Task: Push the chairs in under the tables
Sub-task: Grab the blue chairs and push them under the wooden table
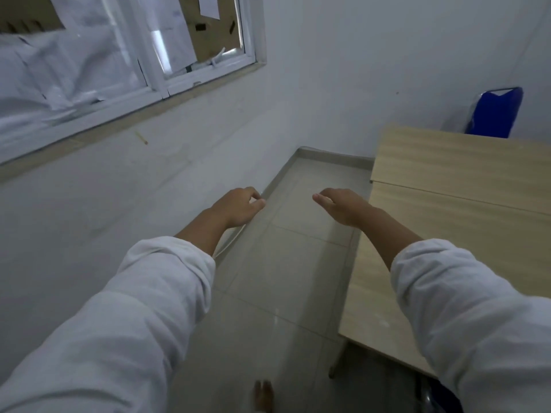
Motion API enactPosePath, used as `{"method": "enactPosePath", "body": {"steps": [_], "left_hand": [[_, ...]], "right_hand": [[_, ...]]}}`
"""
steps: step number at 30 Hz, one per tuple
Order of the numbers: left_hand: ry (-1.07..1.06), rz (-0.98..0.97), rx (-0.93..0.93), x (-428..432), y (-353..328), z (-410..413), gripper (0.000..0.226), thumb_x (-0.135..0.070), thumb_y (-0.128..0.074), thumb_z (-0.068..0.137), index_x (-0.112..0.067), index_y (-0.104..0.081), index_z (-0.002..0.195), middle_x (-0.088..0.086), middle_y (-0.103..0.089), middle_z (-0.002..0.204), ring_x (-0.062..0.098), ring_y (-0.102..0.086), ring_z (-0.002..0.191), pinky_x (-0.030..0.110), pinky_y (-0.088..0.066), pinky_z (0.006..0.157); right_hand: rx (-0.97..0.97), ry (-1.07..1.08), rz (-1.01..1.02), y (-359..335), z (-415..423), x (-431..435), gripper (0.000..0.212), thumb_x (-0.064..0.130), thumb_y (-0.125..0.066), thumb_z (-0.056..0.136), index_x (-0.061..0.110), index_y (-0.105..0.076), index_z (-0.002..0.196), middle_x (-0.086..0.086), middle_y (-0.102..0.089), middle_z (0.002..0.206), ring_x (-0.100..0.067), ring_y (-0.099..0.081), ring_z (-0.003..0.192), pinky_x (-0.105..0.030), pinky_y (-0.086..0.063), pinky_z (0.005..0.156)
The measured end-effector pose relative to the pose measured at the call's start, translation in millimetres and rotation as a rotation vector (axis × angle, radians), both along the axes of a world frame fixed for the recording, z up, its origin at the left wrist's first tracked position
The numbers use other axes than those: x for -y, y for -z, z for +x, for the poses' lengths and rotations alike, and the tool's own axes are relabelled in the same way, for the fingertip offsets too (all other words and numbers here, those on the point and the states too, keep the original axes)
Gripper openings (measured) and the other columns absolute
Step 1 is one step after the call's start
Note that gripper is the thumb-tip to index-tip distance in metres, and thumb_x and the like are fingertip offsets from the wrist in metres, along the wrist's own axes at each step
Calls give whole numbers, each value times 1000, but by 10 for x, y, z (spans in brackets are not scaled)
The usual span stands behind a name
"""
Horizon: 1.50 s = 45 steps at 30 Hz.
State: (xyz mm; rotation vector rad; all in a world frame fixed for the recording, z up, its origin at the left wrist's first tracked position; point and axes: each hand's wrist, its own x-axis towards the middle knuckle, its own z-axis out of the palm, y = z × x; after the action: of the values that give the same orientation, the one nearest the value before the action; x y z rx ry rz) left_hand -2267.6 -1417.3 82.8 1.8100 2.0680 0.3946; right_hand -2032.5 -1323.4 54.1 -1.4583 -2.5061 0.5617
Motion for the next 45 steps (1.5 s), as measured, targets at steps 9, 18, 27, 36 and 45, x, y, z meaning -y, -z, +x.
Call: {"method": "enactPosePath", "body": {"steps": [9,18,27,36,45], "left_hand": [[70,-16,-60,-1747,-168,-956,48,-39,-42,98,-10,-48,135,14,-50,141,28,-48,127,38,-39,101],[138,-6,-28,-3395,-200,-1423,49,-39,-42,98,-10,-46,137,14,-48,142,28,-48,128,38,-39,101],[252,-15,-9,-5176,33,-1529,51,-37,-42,98,-8,-44,139,15,-47,144,29,-45,132,37,-37,104],[327,-54,24,-7032,98,-1467,49,-37,-42,98,-8,-45,138,15,-47,144,28,-45,131,34,-36,103],[434,-75,38,-8804,270,-789,49,-38,-44,97,-7,-48,134,15,-50,140,29,-48,128,36,-39,103]], "right_hand": [[-29,95,-16,-65,-867,-1626,54,46,-31,99,8,-51,131,-16,-56,133,-31,-50,123,-39,-39,98],[-24,166,12,-139,-1286,-2986,51,42,-33,100,5,-51,131,-17,-55,135,-31,-50,124,-36,-38,97],[6,272,2,-36,-1484,-4357,52,42,-35,100,7,-46,136,-16,-49,141,-31,-44,130,-35,-34,103],[-63,393,-50,-4,-1458,-5934,53,43,-34,99,7,-46,136,-16,-49,141,-32,-45,130,-39,-35,104],[-78,478,-47,121,-869,-7530,53,41,-38,99,4,-45,136,-18,-50,140,-33,-46,128,-39,-37,102]]}}
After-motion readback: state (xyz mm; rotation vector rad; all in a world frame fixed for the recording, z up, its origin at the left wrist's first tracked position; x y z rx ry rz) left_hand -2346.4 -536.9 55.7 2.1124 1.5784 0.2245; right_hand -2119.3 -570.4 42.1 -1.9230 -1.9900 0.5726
